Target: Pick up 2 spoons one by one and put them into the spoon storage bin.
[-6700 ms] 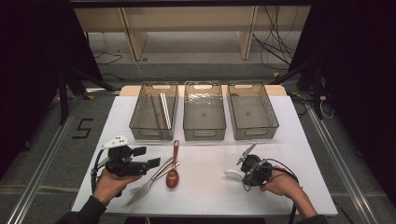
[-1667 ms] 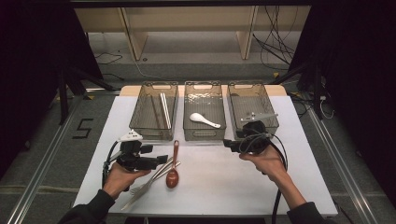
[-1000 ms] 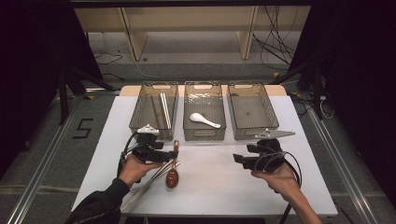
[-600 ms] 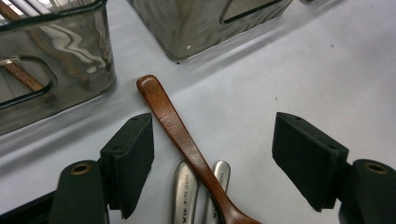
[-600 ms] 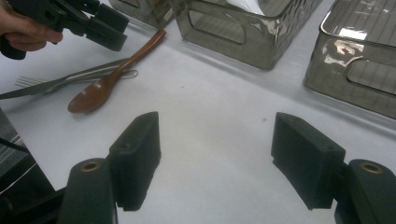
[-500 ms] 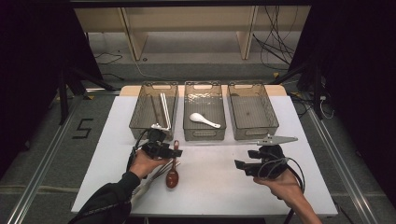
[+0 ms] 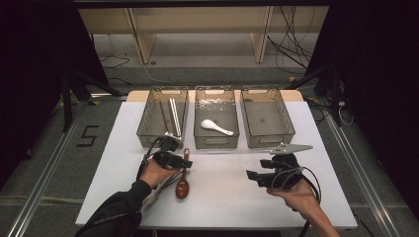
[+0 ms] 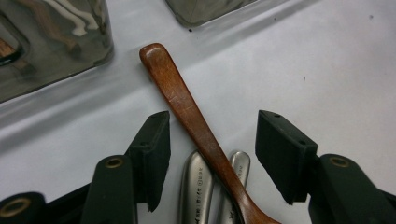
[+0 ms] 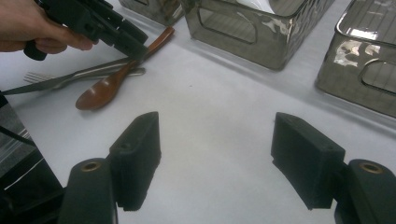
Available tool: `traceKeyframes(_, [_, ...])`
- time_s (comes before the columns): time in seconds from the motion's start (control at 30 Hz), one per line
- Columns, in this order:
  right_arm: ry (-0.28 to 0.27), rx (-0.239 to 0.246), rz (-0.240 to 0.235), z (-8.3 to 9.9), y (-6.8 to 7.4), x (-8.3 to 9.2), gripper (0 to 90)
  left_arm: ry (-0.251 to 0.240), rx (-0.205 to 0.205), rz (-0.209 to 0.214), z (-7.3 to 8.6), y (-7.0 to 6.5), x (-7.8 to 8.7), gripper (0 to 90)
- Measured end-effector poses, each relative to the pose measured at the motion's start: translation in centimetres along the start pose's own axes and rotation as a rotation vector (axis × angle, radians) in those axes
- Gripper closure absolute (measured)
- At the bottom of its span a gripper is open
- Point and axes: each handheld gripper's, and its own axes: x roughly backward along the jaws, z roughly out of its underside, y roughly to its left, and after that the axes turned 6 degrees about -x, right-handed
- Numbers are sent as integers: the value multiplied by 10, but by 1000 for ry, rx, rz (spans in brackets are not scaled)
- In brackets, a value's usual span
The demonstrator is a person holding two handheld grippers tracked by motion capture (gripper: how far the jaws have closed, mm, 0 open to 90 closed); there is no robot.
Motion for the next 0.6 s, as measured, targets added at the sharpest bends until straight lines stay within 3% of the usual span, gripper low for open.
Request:
traceKeyframes(0.3, [10, 6, -2, 0, 0, -1, 338, 34, -39, -11, 0, -6, -6, 520])
traceKeyframes(0.6, [11, 7, -1, -1, 1, -1, 340, 59, -111, -54, -2, -11, -8, 586])
